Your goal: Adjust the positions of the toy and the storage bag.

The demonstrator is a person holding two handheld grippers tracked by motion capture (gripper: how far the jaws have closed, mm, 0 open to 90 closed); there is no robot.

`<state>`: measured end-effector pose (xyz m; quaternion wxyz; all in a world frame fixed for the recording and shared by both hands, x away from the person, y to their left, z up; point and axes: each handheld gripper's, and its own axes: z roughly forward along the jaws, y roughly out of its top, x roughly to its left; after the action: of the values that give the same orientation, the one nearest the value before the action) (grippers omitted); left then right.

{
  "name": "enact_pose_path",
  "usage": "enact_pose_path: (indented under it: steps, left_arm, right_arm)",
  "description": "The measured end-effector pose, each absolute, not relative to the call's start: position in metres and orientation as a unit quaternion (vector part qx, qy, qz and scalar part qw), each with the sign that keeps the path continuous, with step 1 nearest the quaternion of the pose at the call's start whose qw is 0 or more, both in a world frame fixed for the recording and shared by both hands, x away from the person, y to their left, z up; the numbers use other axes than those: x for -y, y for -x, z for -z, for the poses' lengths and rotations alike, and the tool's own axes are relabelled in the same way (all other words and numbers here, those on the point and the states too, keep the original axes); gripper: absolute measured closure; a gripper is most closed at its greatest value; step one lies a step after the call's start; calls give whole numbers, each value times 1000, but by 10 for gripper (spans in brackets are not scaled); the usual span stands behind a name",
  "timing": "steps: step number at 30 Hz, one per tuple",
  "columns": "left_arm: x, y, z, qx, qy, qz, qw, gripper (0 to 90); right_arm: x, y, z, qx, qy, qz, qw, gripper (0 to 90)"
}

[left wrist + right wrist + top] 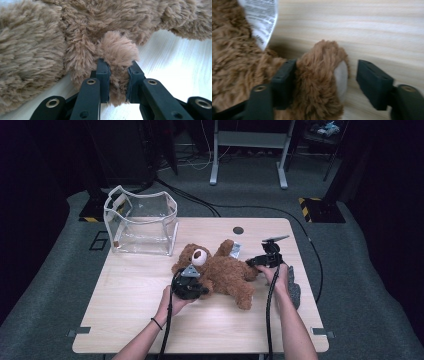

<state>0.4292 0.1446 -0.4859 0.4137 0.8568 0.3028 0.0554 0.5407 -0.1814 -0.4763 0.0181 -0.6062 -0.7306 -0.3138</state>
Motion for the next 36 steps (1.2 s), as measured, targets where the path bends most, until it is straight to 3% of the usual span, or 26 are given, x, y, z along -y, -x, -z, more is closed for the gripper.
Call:
enact_pose_path:
  steps: [6, 10, 17, 36]
  left_arm:
    - [-144, -429, 486, -307, -853, -60, 417, 766]
    - [-146, -428, 482, -306, -849, -74, 424, 769]
    - [-160, -432, 463, -309, -836, -104, 442, 785]
    - [-191, -460, 428, -314, -828, -167, 434, 806]
  right_arm:
    - [177, -537, 478, 728, 598, 334, 30, 696]
    - [172, -531, 473, 736, 589, 333, 6, 783]
    - [179, -515, 446, 730, 568, 373, -68, 810]
    - [173, -462, 411, 718, 526, 433, -140, 813]
